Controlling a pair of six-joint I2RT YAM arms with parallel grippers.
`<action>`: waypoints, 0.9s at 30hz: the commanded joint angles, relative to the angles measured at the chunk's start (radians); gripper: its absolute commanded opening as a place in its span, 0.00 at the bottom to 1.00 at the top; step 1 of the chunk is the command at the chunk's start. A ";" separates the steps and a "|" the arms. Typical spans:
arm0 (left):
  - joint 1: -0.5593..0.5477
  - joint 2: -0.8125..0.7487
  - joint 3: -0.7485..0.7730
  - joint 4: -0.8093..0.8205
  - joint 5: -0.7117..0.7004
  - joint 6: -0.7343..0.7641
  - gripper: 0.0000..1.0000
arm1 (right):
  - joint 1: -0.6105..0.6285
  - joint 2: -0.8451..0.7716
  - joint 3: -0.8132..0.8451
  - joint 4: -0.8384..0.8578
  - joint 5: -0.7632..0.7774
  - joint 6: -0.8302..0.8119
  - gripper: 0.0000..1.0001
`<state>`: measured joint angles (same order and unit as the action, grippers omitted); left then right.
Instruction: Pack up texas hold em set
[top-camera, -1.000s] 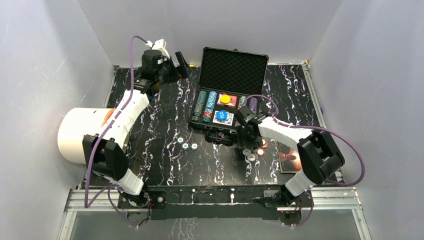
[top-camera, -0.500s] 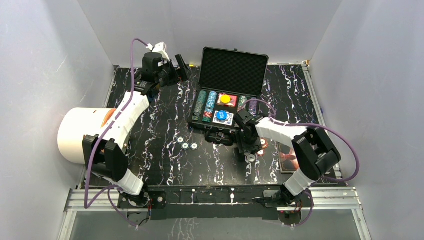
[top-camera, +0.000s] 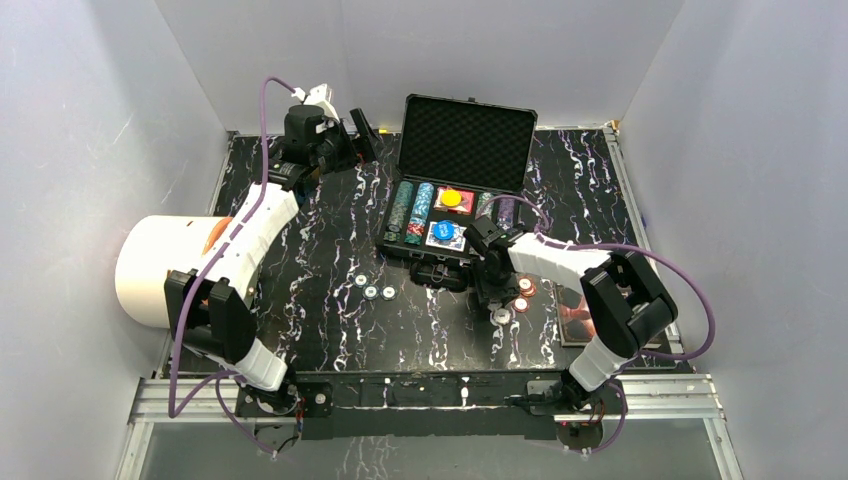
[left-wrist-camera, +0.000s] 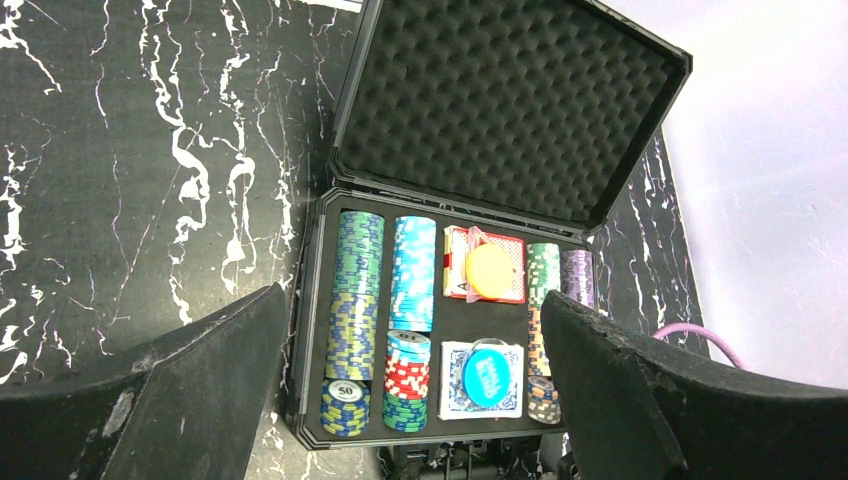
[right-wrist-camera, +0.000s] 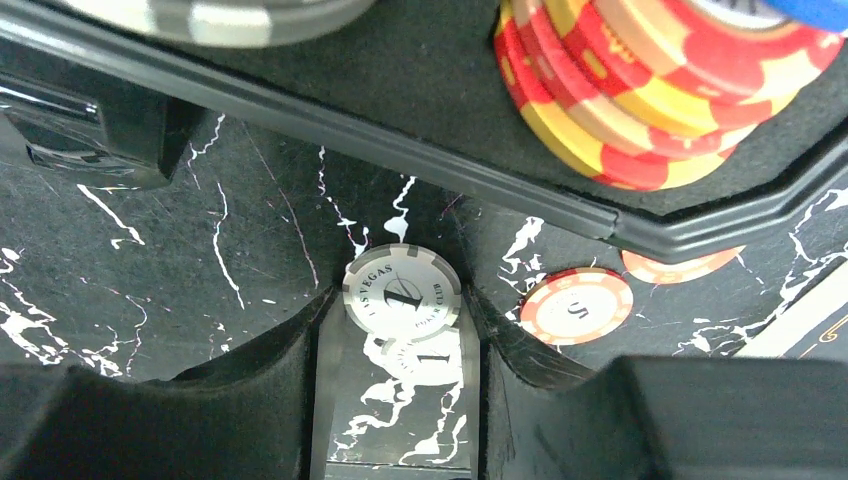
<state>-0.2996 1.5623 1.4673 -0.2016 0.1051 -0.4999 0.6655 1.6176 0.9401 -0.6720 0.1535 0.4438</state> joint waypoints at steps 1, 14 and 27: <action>0.006 -0.050 0.013 0.014 0.011 -0.003 0.98 | 0.001 -0.013 0.003 0.039 0.053 0.005 0.40; 0.006 -0.055 -0.018 0.010 0.019 -0.016 0.98 | -0.001 -0.171 -0.067 -0.080 0.020 0.107 0.42; 0.006 -0.043 -0.018 0.010 0.041 -0.016 0.99 | -0.001 -0.132 -0.097 -0.072 0.010 0.127 0.49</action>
<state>-0.2996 1.5581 1.4483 -0.2016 0.1207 -0.5175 0.6659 1.4715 0.8478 -0.7345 0.1596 0.5499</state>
